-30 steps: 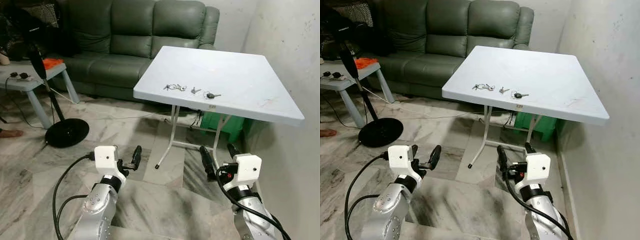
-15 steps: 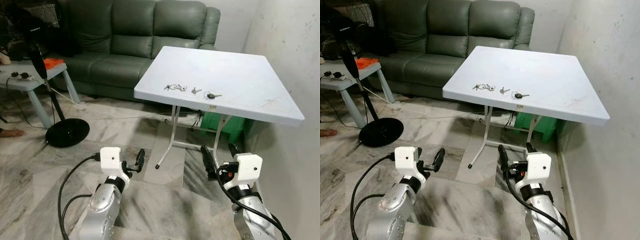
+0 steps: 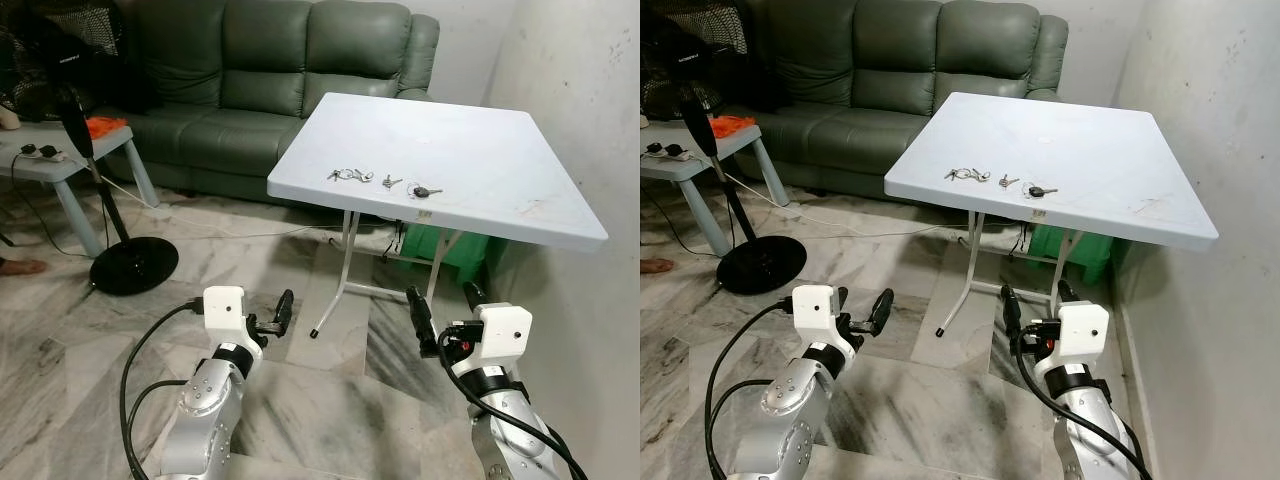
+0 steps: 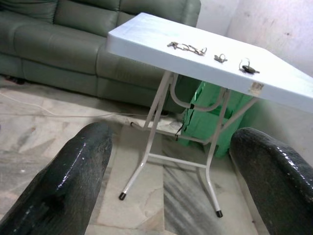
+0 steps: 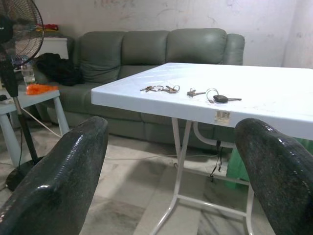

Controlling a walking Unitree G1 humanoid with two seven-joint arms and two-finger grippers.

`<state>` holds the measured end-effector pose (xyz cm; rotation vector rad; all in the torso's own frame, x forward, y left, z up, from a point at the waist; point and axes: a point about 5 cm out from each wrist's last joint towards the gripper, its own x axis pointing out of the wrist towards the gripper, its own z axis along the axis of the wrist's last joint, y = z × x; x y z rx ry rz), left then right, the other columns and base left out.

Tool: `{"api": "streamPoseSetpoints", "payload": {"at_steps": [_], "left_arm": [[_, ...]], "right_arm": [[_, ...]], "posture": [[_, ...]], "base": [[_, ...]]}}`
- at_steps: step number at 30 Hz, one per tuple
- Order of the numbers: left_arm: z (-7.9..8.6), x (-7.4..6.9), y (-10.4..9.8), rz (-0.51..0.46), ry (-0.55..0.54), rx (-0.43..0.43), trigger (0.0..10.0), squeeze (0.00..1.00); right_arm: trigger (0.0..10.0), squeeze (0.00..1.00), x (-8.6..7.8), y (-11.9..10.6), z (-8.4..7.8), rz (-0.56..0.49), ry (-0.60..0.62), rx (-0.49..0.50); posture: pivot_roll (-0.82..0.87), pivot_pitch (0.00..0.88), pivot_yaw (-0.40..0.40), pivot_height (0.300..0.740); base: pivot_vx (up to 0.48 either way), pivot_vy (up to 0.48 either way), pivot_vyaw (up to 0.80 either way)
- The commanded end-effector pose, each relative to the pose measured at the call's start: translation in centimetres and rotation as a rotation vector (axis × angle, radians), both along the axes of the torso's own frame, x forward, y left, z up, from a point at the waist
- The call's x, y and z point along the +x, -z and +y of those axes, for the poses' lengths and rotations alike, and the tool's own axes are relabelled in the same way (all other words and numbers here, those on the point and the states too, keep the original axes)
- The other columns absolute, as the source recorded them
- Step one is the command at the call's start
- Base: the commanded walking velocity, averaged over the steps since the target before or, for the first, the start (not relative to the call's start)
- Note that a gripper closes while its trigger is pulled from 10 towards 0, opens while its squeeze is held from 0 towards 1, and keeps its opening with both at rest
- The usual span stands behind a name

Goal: Hang keys on a hook

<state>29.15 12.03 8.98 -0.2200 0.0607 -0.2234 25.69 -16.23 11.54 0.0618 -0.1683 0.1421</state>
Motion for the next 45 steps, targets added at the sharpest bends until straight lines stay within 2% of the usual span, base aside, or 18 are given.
{"api": "streamPoseSetpoints", "payload": {"at_steps": [1,6,8,11,21,26,30,34,45], "left_arm": [[0.6,0.1,0.2,0.004,-0.017,-0.001,10.0,0.0],[1.1,0.1,0.3,-0.011,-0.029,0.014,10.0,0.0],[1.9,0.1,0.5,-0.008,-0.055,0.031,10.0,0.0],[2.3,0.1,0.7,0.0,-0.065,0.026,10.0,0.0],[3.6,1.0,-0.5,-0.028,-0.021,0.033,10.0,0.0],[3.3,0.8,0.2,0.014,-0.019,-0.003,10.0,0.0],[2.8,0.4,0.6,0.023,-0.012,0.009,10.0,0.0],[2.8,0.5,0.2,0.009,-0.007,-0.013,10.0,0.0],[3.0,0.8,-0.3,-0.024,-0.008,0.004,10.0,0.0]], "right_arm": [[10.0,0.0,0.2,-0.3,-0.2,-0.004,0.006,0.004],[10.0,0.0,0.4,0.0,-0.5,0.004,0.017,0.0],[10.0,0.0,0.4,0.3,-0.9,0.015,0.031,-0.002],[10.0,0.0,0.4,0.4,-1.0,0.017,0.035,-0.005],[10.0,0.0,0.6,0.1,-0.7,0.0,0.03,-0.006],[10.0,0.0,0.4,0.7,-0.2,0.018,0.021,-0.009],[10.0,0.0,0.3,0.7,-0.2,0.021,0.019,-0.008],[10.0,0.0,0.2,0.6,-0.3,0.018,0.018,-0.007],[10.0,0.0,1.0,0.2,-0.2,0.006,0.003,-0.022]], "posture": [[0.0,0.0,-0.032,0.74],[0.0,0.0,-0.029,0.74],[0.0,0.0,-0.026,0.74],[0.0,0.0,-0.025,0.74],[0.0,0.0,-0.007,0.74],[0.0,0.0,-0.008,0.74],[0.0,0.0,-0.007,0.74],[0.01,0.0,-0.012,0.74],[0.02,0.0,-0.024,0.74]], "base": [[0.0,0.0,0.0],[0.0,0.0,0.0],[0.0,0.0,0.0],[0.0,0.0,0.0],[0.0,0.0,0.0],[0.0,0.0,0.0],[0.0,0.0,0.0],[0.0,0.0,0.0],[0.076,0.0,0.0]]}}
